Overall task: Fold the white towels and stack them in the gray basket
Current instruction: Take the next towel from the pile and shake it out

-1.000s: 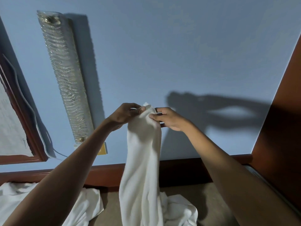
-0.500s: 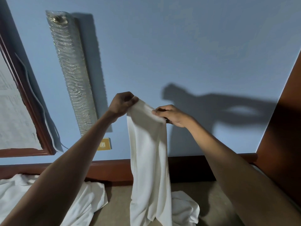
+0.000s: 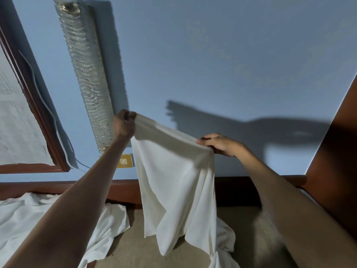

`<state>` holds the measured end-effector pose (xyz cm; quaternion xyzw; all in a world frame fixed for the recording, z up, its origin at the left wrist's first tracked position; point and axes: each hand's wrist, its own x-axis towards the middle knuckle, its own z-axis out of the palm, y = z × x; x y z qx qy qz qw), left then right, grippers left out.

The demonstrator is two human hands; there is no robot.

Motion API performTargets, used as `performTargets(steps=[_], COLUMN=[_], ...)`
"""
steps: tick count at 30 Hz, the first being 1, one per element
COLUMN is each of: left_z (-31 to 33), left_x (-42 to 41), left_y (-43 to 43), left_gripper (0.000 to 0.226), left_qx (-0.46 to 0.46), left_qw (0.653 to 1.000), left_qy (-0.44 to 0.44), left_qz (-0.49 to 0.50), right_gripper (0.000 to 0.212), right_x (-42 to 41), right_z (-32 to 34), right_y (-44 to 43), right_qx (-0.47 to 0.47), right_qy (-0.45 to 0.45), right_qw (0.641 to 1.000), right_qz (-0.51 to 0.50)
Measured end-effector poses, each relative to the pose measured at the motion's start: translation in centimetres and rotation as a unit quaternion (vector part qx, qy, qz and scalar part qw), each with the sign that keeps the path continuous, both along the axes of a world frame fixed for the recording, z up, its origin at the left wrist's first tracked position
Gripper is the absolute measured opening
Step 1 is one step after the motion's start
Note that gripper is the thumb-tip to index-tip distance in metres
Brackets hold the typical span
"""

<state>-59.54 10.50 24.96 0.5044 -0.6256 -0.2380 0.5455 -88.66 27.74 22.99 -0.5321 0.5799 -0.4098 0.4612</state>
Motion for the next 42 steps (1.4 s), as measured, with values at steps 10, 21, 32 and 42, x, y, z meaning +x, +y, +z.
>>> performTargets(steps=[10, 21, 32, 42], left_z=[-1.6, -2.0, -7.2, -12.4], left_x=[-4.8, -5.9, -0.9, 1.3], left_y=[7.1, 7.6, 4.6, 2.5], left_gripper=[0.036, 0.023, 0.028, 0.051], left_qx=[0.132, 0.096, 0.101, 0.225], left_qw=[0.857, 0.874, 0.943, 0.901], left_qy=[-0.225, -0.195, -0.002, -0.298], left_qz=[-0.444, -0.434, -0.316, -0.222], right_gripper=[0.023, 0.028, 0.019, 0.032], right_x=[3.0, 2.3, 1.8, 4.6], right_z=[-0.6, -7.7, -23.3, -16.9], right_y=[-1.3, 0.2, 0.1, -0.9], right_qx=[-0.142, -0.052, 0.018, -0.011], right_qy=[0.114, 0.104, 0.253, 0.111], right_qw=[0.983, 0.993, 0.961, 0.991], right_qz=[-0.003, 0.006, -0.11, -0.072])
